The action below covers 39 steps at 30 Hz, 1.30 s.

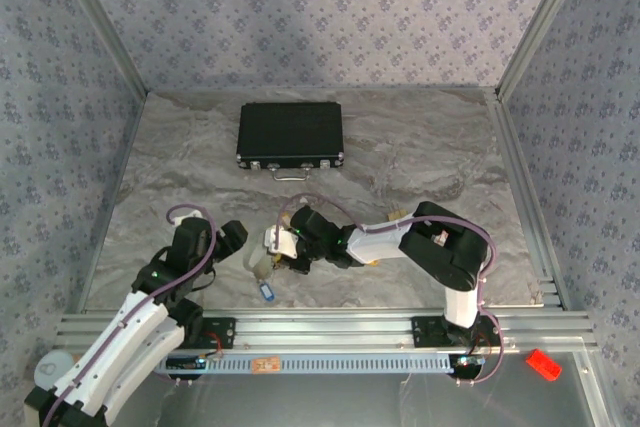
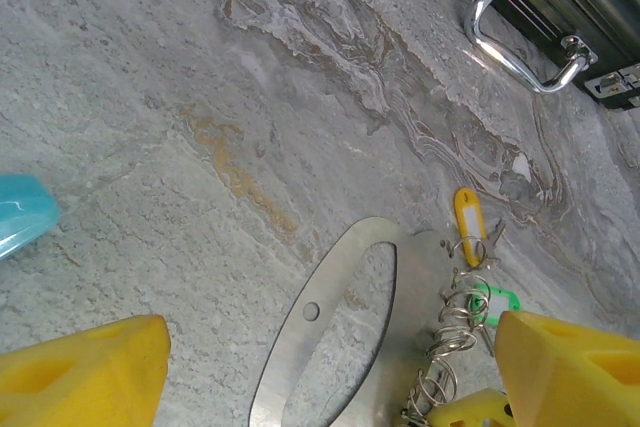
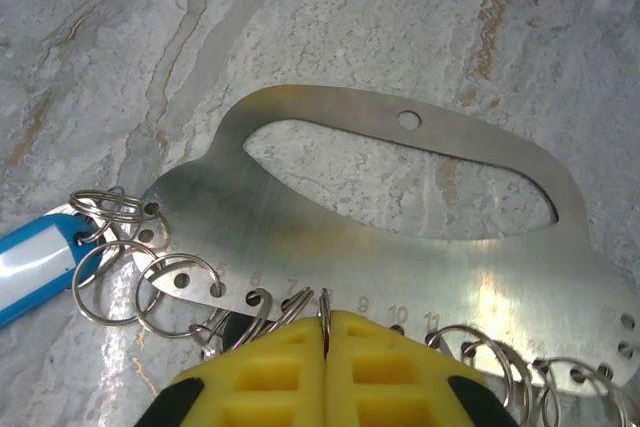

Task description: Put the keys on the keyring

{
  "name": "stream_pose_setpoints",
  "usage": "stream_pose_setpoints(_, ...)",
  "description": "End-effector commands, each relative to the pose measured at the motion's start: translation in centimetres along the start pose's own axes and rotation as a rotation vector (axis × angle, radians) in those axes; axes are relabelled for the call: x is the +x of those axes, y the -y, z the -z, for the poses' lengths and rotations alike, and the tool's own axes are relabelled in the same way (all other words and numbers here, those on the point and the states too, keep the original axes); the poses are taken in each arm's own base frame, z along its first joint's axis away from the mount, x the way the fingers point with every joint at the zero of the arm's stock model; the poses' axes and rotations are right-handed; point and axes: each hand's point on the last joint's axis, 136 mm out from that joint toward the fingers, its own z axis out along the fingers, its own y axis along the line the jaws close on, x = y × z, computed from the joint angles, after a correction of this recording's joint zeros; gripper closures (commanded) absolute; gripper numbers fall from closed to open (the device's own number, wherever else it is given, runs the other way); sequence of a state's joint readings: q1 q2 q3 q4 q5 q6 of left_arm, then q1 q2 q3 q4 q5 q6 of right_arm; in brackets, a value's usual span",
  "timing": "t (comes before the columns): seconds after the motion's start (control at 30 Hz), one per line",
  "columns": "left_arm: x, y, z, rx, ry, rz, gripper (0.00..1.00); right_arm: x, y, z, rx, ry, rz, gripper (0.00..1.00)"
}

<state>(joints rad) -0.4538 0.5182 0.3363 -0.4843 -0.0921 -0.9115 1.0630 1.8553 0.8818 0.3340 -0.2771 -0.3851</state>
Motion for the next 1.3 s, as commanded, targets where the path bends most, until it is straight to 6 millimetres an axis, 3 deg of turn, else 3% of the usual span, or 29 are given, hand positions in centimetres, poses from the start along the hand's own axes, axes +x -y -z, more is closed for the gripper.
stream_pose_setpoints(0.0, -0.4, -0.1, 0.3, -0.004, 0.018, 0.005, 0.16, -1.5, 0.0, 1.0, 0.003, 0.042, -0.006, 0.99)
stream_pose_setpoints(0.2, -0.9, 0.5, 0.3, 0.022, 0.048, -0.023, 0.17, -2.0, -0.1, 3.7, 0.007, 0.049, -0.003, 1.00)
stream_pose_setpoints(0.6, -2.3, 4.7, 1.0, 0.219, 0.126, -0.198, 0.19, -2.7, 0.3, 6.8, -0.016, 0.096, -0.081, 1.00)
stream_pose_setpoints(0.83, -3.5, 7.6, 2.3, 0.328, 0.256, -0.440, 0.31, -2.5, 1.1, 8.1, -0.048, 0.130, -0.122, 1.00)
stream_pose_setpoints(0.97, -4.3, 9.6, 3.1, 0.367, 0.341, -0.658, 0.44, -2.2, 1.5, 8.6, -0.067, 0.140, -0.137, 1.00)
stream_pose_setpoints(1.07, -3.2, 11.6, 2.9, 0.458, 0.309, -0.783, 0.55, -2.1, 1.3, 8.8, -0.090, 0.137, -0.128, 1.00)
stream_pose_setpoints(1.27, 2.0, 13.5, 0.7, 0.576, 0.101, -1.045, 0.62, -2.3, 1.5, 10.0, -0.107, 0.155, -0.105, 1.00)
